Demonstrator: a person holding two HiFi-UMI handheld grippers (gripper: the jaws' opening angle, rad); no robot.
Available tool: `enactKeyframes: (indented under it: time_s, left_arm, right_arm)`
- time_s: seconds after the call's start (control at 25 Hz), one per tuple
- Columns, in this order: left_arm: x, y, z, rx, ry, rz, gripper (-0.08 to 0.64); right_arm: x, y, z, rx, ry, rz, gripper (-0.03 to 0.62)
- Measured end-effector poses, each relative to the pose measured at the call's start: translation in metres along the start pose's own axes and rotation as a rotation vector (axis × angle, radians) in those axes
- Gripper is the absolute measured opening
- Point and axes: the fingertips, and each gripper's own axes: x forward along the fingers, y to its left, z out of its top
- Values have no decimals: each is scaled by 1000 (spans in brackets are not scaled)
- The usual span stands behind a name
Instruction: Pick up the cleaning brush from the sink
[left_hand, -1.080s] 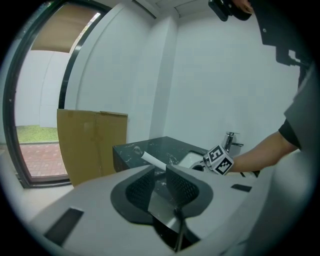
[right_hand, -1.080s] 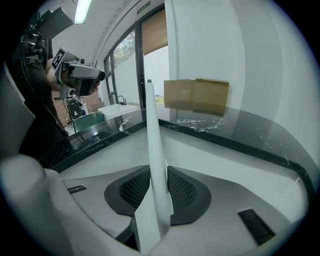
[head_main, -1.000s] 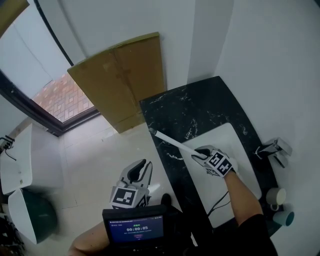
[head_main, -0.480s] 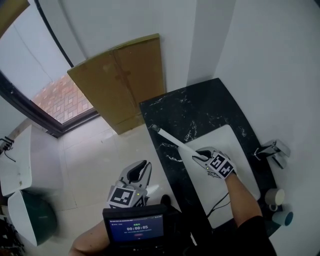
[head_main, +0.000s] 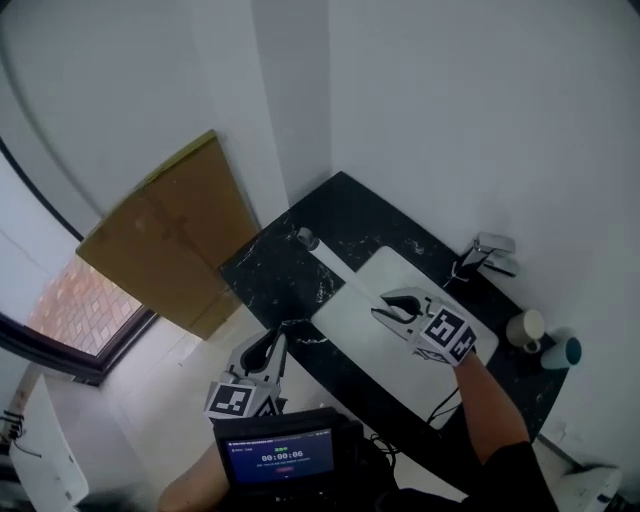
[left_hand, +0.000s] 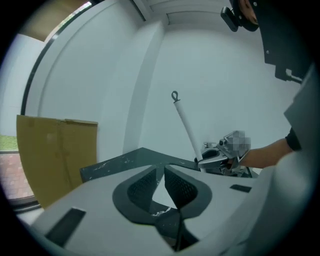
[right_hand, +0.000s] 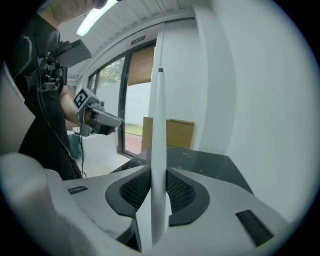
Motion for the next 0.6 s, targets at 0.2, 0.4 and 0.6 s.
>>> enactKeyframes:
  time_s: [0.2, 0.4, 0.6]
  left_arm:
    - [2, 6, 24, 63, -26, -172, 63]
    - [-20, 38, 35, 167, -61, -304, 11]
    - [-56, 52, 50, 201, -75, -391, 3]
  right_arm:
    - [-67, 13, 54, 77, -57, -336, 77]
    - [-101, 76, 90, 189, -105, -688, 77]
    - [-140, 170, 104, 368, -201, -1036, 77]
